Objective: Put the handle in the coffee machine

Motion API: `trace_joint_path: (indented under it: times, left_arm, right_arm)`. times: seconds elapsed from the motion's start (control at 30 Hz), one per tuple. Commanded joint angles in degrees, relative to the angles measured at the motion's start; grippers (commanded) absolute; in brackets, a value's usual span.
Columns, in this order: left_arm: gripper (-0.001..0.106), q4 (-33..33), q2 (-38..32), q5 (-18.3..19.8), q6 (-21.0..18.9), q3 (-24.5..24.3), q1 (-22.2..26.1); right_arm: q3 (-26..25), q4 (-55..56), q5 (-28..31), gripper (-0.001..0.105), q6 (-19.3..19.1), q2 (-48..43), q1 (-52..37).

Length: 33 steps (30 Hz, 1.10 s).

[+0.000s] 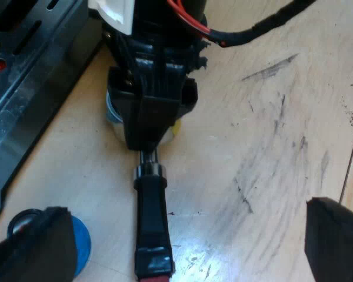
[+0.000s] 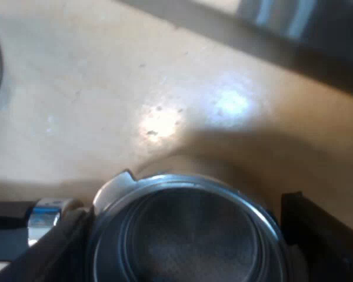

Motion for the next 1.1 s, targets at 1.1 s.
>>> trace_joint_path:
  times: [1.1]
  left_arm:
    - [0.080, -1.0, -0.3, 0.7, 15.8, 3.1, 0.2]
  right_arm:
    - [-0.6, 12.2, 0.3, 0.000, 9.8, -15.7, 1.1]
